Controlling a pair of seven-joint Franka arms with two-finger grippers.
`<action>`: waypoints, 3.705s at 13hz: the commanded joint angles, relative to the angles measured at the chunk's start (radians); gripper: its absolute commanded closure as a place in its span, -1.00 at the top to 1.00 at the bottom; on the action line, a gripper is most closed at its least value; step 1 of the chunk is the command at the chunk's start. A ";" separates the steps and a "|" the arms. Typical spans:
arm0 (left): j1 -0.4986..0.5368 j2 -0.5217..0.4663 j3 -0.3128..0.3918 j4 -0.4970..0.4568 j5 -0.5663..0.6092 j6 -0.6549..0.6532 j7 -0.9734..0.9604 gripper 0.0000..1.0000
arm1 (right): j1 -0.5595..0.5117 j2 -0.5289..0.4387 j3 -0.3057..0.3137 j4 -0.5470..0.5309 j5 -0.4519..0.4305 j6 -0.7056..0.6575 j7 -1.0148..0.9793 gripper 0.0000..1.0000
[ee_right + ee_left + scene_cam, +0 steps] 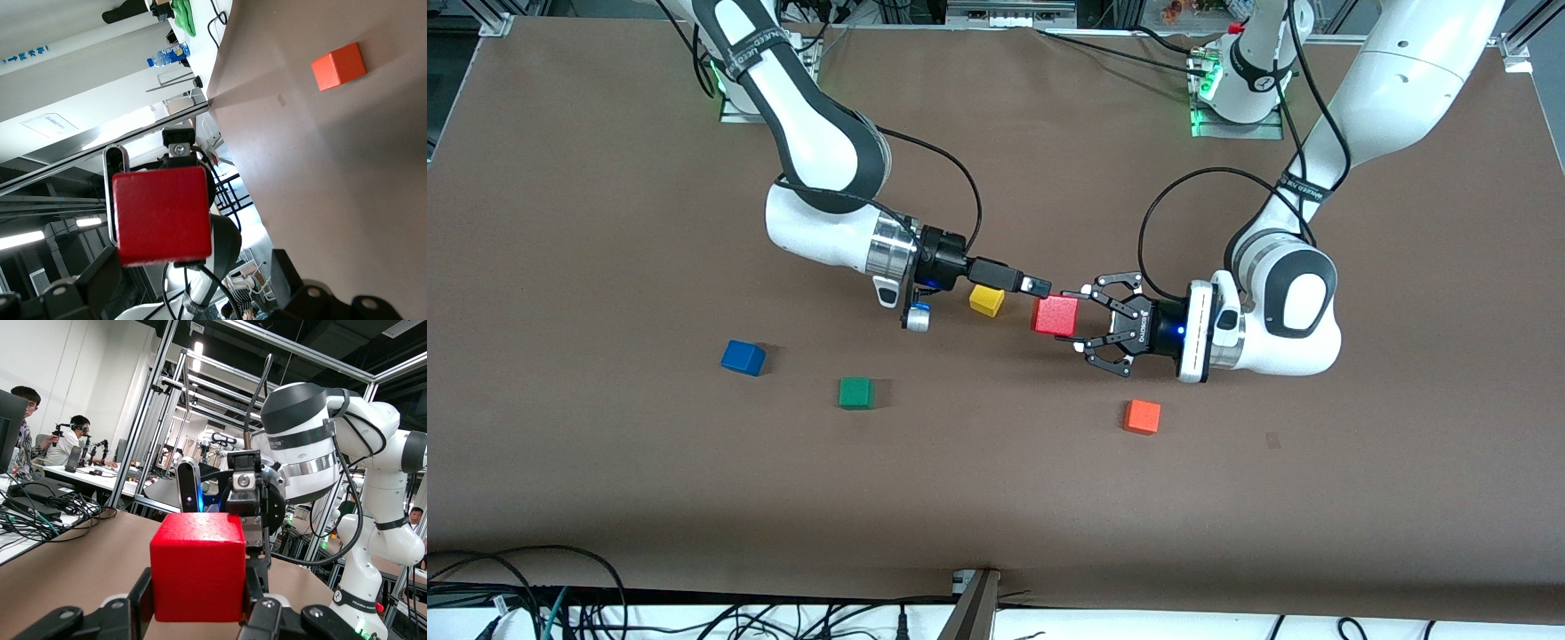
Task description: Pass red block to right arm, stack on blue
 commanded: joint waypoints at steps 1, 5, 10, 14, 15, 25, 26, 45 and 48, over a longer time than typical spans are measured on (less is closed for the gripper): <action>-0.006 0.009 -0.001 0.024 -0.025 -0.010 0.011 -1.00 | 0.001 0.077 0.004 0.095 0.064 0.014 -0.011 0.98; -0.006 0.008 -0.003 0.013 -0.016 -0.016 0.010 -1.00 | 0.001 0.104 0.004 0.145 0.069 0.016 -0.011 0.86; -0.006 0.008 -0.003 0.014 -0.016 -0.027 0.003 -1.00 | 0.001 0.101 0.004 0.150 0.067 0.019 -0.014 -0.84; -0.005 0.008 -0.003 0.016 -0.016 -0.035 -0.015 -0.31 | 0.001 0.094 0.003 0.150 0.061 0.019 -0.017 -1.00; -0.003 0.012 -0.003 0.021 -0.019 -0.054 -0.006 0.99 | 0.001 0.092 0.003 0.150 0.055 0.019 -0.019 -1.00; 0.145 -0.009 0.009 0.045 0.130 -0.144 0.014 1.00 | -0.007 0.074 -0.031 0.130 -0.408 0.034 0.018 -1.00; 0.167 -0.009 0.008 0.072 0.198 -0.174 -0.025 1.00 | -0.007 0.072 -0.043 0.116 -0.500 0.034 0.029 -1.00; 0.485 -0.526 -0.008 0.157 1.405 -0.421 -0.881 1.00 | -0.025 0.083 -0.614 -0.031 -1.642 -0.323 0.044 -1.00; 0.454 -0.567 -0.023 0.160 1.496 -0.415 -1.045 1.00 | -0.025 0.054 -0.609 -0.179 -1.627 -0.178 0.044 -1.00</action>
